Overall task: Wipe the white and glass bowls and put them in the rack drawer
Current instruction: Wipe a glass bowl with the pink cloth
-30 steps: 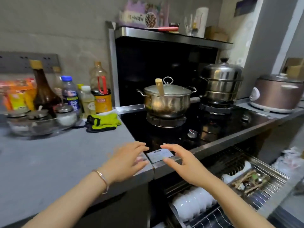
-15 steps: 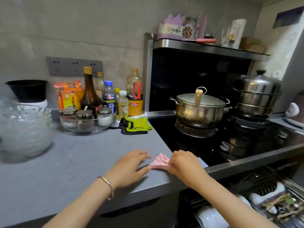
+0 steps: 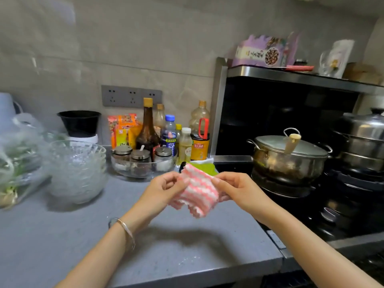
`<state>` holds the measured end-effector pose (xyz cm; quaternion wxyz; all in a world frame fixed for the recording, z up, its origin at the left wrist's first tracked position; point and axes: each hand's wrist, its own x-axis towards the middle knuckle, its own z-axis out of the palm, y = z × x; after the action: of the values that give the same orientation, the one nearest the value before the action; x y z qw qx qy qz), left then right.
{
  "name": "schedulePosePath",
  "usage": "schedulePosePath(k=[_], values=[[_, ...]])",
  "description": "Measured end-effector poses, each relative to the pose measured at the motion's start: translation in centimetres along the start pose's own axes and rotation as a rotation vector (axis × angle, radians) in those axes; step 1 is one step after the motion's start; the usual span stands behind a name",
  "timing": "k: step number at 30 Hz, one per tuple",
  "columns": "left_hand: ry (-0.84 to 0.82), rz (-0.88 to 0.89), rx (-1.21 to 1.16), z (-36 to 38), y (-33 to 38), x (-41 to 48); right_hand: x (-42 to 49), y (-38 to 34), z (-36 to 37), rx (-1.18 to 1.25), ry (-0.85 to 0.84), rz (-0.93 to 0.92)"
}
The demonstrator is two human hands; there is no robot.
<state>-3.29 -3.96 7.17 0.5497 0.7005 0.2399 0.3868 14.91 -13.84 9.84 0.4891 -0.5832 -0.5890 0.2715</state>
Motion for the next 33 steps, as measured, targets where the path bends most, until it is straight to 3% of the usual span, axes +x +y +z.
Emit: schedulePosePath(k=[3,10,14,18,20,24,33], values=[[0.056,0.091,0.103,-2.4,1.5,-0.6,1.2,-0.3,1.6,0.089,-0.139,0.053],[-0.023,0.224,0.373,-6.6,3.2,-0.1,5.1,-1.5,7.6,0.185,-0.549,0.069],[0.055,0.257,0.727,-10.0,2.6,1.2,7.5,-1.6,12.0,0.272,-0.484,0.132],[0.340,0.301,0.979,-16.5,1.9,2.0,9.6,-1.4,14.7,0.449,-0.403,0.306],[0.397,0.234,1.131,-20.2,1.7,1.8,10.6,-1.2,15.2,0.477,-0.381,0.347],[0.235,0.062,1.283,-25.0,1.1,1.0,11.7,-0.8,16.0,0.455,-0.396,0.381],[0.063,0.093,1.254,-27.1,1.0,2.0,12.4,-0.5,16.1,0.393,-0.433,0.396]])
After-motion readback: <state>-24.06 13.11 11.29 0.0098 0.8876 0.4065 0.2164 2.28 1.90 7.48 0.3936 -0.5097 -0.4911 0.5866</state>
